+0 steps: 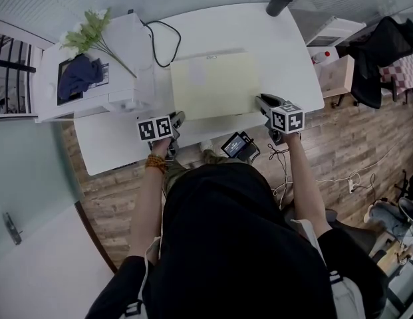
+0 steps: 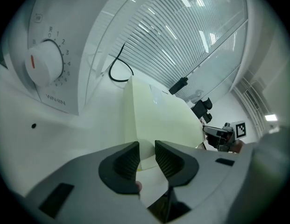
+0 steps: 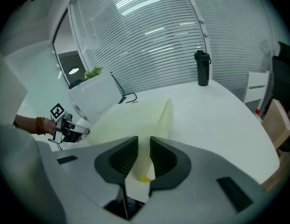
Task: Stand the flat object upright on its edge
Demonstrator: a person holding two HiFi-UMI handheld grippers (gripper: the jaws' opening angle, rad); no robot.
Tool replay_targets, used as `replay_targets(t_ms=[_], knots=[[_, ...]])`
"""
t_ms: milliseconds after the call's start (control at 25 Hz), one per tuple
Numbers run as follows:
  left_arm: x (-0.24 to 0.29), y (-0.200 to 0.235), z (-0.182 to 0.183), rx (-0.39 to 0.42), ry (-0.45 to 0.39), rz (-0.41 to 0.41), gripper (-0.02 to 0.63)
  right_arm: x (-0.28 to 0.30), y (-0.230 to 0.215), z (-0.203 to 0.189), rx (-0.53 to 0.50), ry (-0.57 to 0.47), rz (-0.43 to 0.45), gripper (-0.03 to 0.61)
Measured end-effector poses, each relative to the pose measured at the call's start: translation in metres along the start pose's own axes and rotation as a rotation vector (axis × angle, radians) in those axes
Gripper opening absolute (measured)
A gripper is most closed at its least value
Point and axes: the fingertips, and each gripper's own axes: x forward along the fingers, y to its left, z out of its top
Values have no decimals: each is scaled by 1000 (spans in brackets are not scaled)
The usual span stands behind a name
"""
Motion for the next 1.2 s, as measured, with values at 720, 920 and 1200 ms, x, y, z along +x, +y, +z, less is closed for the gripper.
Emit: replay_targets(t_ms=[720,920,1200], knots=[[14,-23,-14,-111,-37,-100,106,-51,33,79,-216,-116,-31,63],[16,-25,-14,-139,-39,-125,109,-63,59,103,-317,-145,-35,61],[16,-24,-14,-160,-39,-145,110,-71,87,117,-452,-125,-71,61]])
